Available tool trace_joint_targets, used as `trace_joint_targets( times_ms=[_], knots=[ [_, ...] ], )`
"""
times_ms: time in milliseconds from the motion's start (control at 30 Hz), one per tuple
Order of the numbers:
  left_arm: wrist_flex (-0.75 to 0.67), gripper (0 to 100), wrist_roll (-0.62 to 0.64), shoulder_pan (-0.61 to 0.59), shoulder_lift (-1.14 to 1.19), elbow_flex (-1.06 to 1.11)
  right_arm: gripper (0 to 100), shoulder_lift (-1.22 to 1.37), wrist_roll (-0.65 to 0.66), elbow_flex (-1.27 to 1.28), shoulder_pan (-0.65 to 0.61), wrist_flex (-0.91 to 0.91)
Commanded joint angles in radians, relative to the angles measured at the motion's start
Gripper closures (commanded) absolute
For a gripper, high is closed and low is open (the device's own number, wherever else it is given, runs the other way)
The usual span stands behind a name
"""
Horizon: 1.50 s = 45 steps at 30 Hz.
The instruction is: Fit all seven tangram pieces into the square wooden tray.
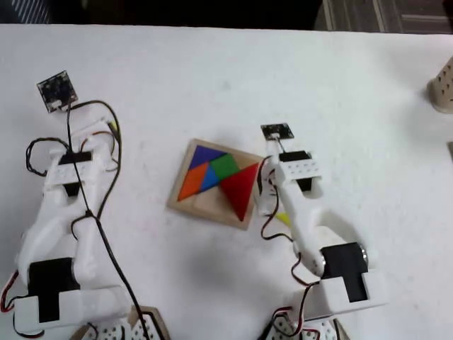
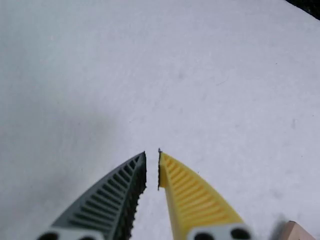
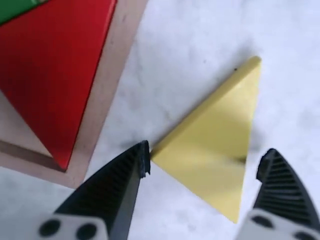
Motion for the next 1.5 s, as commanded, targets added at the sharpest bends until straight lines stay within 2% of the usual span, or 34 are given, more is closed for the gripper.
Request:
trace_joint_targets(
  times_ms=[0, 233, 433, 700, 867, 1000, 1133, 1467],
  knots=[
    [0.005, 92, -0.014, 0.015, -0.007, -0.018, 66.5, -0.008, -0.011, -0.003, 0.015, -0.005],
    [0.005, 92, -0.014, 0.01, -0.007, -0.018, 66.7, 0.001, -0.003, 0.005, 0.045, 0.018],
    [0.005, 92, -0.014, 0.01, -0.007, -0.018, 79.3, 0.082, -0.002, -0.066, 0.044, 0.064],
    [0.006, 92, -0.014, 0.01, -0.007, -0.018, 79.7, 0.093, -0.003, -0.075, 0.051, 0.067],
    [0.006, 92, -0.014, 0.01, -0.007, -0.018, 89.2, 0.091, -0.003, -0.075, 0.061, 0.067],
    [0.006, 92, -0.014, 0.01, -0.007, -0.018, 89.3, 0.09, 0.009, -0.092, 0.12, 0.074],
    [0.006, 92, -0.014, 0.01, -0.007, -0.018, 89.6, 0.09, 0.1, -0.123, 0.166, 0.104],
    [0.006, 92, -0.014, 0.01, -0.007, -0.017, 89.7, 0.09, 0.133, -0.13, 0.179, 0.16]
  ],
)
